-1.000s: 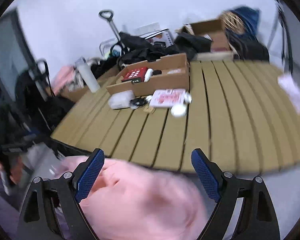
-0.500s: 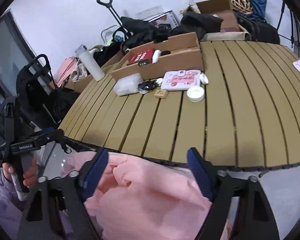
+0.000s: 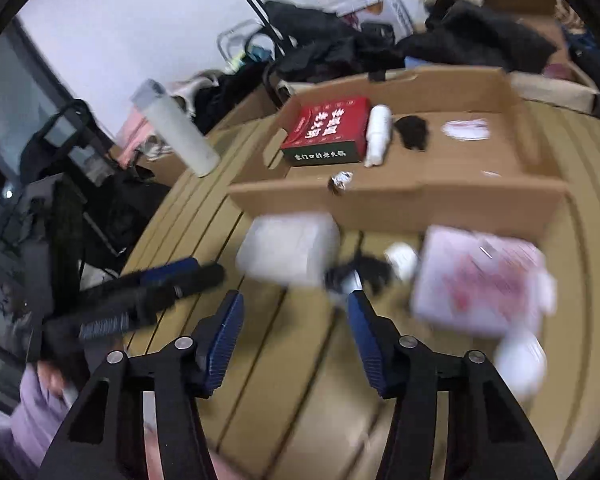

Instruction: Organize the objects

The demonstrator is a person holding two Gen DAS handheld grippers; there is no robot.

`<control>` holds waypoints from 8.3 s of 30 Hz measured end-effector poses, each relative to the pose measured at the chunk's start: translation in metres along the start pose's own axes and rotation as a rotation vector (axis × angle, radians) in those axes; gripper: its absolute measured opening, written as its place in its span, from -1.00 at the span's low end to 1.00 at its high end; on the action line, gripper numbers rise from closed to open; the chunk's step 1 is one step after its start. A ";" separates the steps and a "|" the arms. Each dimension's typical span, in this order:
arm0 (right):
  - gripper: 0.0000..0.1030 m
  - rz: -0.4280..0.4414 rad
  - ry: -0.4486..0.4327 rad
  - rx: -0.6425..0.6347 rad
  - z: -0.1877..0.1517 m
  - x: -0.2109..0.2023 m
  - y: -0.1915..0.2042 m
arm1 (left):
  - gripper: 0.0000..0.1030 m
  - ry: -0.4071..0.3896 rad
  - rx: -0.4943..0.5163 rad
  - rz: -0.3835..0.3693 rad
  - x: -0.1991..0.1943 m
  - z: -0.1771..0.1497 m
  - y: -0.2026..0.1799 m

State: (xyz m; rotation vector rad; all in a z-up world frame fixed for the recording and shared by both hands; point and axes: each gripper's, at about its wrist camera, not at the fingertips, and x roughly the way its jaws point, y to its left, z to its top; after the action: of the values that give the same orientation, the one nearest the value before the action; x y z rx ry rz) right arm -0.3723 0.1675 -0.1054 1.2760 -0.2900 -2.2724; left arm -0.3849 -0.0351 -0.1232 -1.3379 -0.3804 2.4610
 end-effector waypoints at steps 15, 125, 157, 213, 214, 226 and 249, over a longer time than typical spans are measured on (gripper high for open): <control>-0.28 0.111 0.073 0.180 0.030 0.071 -0.028 | -0.29 0.048 -0.120 -0.145 0.028 0.007 0.026; 0.78 -0.266 -0.163 -0.092 -0.142 -0.156 -0.016 | 0.57 0.011 0.388 0.155 0.025 -0.037 -0.117; -0.27 -0.440 -0.062 -0.110 -0.053 0.032 -0.026 | -0.21 -0.033 0.006 0.141 -0.085 -0.063 -0.003; 0.17 -0.339 -0.021 0.004 0.207 0.075 -0.167 | 0.24 0.117 0.060 0.126 0.193 0.207 -0.080; 0.20 -0.321 -0.020 -0.004 0.207 0.075 -0.165 | 0.24 0.114 0.061 0.127 0.192 0.208 -0.080; 0.60 -0.458 -0.007 -0.084 0.206 -0.011 -0.126 | 0.79 -0.057 0.187 0.160 0.032 0.212 -0.091; 0.60 -0.245 -0.114 0.056 -0.118 -0.153 -0.016 | 1.00 -0.201 0.103 0.265 -0.184 -0.117 -0.068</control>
State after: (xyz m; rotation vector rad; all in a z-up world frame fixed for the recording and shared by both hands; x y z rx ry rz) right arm -0.2129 0.2694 -0.0636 1.2711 -0.2507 -2.5665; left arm -0.1819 -0.0357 -0.0191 -1.1685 -0.1233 2.8020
